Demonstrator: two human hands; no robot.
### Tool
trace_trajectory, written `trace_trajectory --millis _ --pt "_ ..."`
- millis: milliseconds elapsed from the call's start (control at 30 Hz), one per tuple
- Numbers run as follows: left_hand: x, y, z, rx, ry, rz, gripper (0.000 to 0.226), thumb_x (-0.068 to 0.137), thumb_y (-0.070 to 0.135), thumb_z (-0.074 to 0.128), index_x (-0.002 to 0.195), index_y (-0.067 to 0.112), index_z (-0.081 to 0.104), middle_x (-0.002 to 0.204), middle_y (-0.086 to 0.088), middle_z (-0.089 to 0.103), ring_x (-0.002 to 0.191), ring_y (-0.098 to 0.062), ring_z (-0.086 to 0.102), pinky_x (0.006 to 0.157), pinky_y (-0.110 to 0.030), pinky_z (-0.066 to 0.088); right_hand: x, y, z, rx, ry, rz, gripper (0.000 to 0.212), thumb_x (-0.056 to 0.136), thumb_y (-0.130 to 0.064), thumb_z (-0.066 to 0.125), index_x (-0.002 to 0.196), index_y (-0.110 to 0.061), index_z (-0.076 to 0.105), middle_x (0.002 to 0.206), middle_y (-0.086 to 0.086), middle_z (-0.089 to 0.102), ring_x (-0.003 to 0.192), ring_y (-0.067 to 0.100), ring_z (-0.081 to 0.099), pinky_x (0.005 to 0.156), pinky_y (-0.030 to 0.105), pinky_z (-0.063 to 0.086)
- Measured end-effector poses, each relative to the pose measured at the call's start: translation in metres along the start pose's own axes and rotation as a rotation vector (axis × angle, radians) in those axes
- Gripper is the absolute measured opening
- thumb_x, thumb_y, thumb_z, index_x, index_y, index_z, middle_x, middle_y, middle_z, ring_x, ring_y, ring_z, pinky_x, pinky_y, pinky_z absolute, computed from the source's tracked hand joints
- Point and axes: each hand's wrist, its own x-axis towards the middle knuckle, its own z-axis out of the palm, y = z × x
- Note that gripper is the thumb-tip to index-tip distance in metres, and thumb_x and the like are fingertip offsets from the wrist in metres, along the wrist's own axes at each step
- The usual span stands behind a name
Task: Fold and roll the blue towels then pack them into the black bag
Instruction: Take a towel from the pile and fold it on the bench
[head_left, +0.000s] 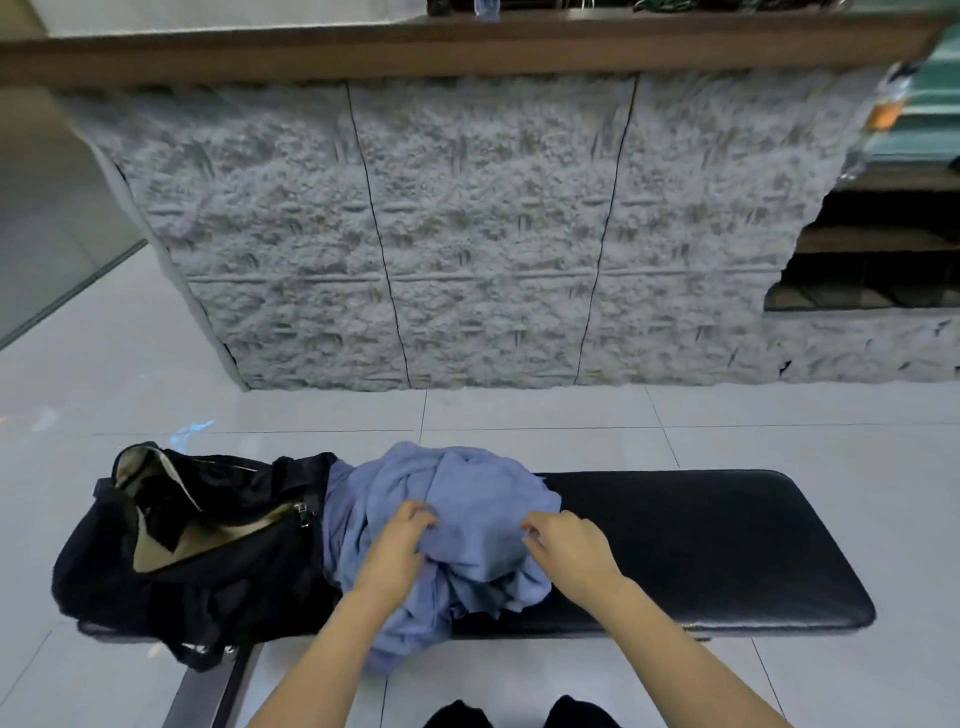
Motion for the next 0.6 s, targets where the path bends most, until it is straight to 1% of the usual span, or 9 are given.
trace_trajectory --millis 67,167,233,267,333,367,433,467,600 --pt "0.001 0.005 -0.002 0.049 0.151 -0.027 0.015 0.082 0.002 0.062 0.090 0.013 0.068 0.103 0.003 0.062 0.092 -0.022 0.061 0.069 -0.031 0.042 0.004 -0.010 0.001 -0.002 0.008 -0.017 0.024 0.094 -0.026 0.038 0.100 -0.022 0.061 0.084 -0.004 0.061 0.072 0.020 0.047 0.059 0.028 0.031" --pt "0.011 0.023 -0.012 0.033 0.341 -0.081 0.011 0.078 0.012 0.072 0.084 0.021 0.074 0.083 0.007 0.072 0.082 -0.019 0.063 0.070 -0.031 0.036 0.017 -0.027 -0.003 0.033 0.071 -0.082 0.024 0.094 -0.033 0.045 0.106 -0.023 0.062 0.094 -0.005 0.066 0.087 0.021 0.056 0.065 0.027 0.034" --pt "0.018 0.037 -0.021 -0.080 0.352 -0.106 0.011 0.080 0.016 0.071 0.089 0.022 0.075 0.084 0.008 0.072 0.083 -0.013 0.063 0.078 -0.029 0.045 0.025 -0.040 -0.007 0.121 0.100 -0.093 0.032 0.090 -0.046 0.050 0.112 -0.025 0.060 0.104 -0.007 0.064 0.099 0.017 0.054 0.077 0.030 0.038" --pt "0.021 0.045 -0.026 -0.126 0.342 -0.117 0.010 0.082 0.017 0.070 0.090 0.020 0.075 0.086 0.007 0.072 0.081 -0.008 0.062 0.079 -0.020 0.045 0.029 -0.047 -0.010 0.154 0.112 -0.081 0.035 0.088 -0.048 0.052 0.113 -0.025 0.059 0.106 -0.008 0.063 0.101 0.017 0.052 0.081 0.032 0.039" --pt "0.027 0.057 -0.037 -0.176 0.354 -0.108 0.009 0.082 0.019 0.070 0.090 0.017 0.075 0.087 0.006 0.072 0.076 -0.001 0.057 0.071 -0.008 0.042 0.037 -0.055 -0.020 0.134 0.160 -0.071 0.026 0.088 -0.039 0.052 0.106 -0.023 0.060 0.103 -0.006 0.064 0.102 0.019 0.053 0.083 0.034 0.038" --pt "0.030 0.061 -0.041 -0.208 0.364 -0.099 0.008 0.082 0.021 0.071 0.089 0.018 0.074 0.085 0.006 0.072 0.076 -0.001 0.058 0.073 -0.013 0.045 0.042 -0.056 -0.025 0.134 0.185 -0.062 0.020 0.089 -0.031 0.050 0.104 -0.022 0.062 0.099 -0.003 0.066 0.100 0.021 0.055 0.082 0.034 0.039" --pt "0.035 0.067 -0.052 -0.323 0.358 -0.073 0.004 0.081 0.027 0.073 0.084 0.028 0.071 0.081 0.013 0.069 0.079 -0.004 0.062 0.078 -0.030 0.052 0.051 -0.053 -0.041 0.290 0.213 -0.031 0.018 0.091 -0.019 0.050 0.101 -0.021 0.064 0.095 -0.002 0.068 0.094 0.022 0.058 0.080 0.035 0.043" --pt "0.036 0.068 -0.058 -0.381 0.353 -0.063 0.007 0.080 0.030 0.074 0.082 0.033 0.067 0.081 0.018 0.068 0.082 -0.004 0.063 0.079 -0.033 0.053 0.055 -0.050 -0.051 0.414 0.215 -0.019 0.017 0.091 -0.016 0.051 0.100 -0.021 0.065 0.094 -0.002 0.068 0.091 0.021 0.059 0.079 0.036 0.046" --pt "0.037 0.078 -0.077 -0.482 0.395 -0.068 0.030 0.073 0.039 0.077 0.098 0.034 0.061 0.099 0.021 0.064 0.096 -0.006 0.058 0.084 -0.028 0.048 0.059 -0.049 -0.114 0.852 0.210 0.031 0.020 0.098 -0.009 0.045 0.102 -0.010 0.064 0.094 0.007 0.066 0.087 0.022 0.062 0.077 0.033 0.050"
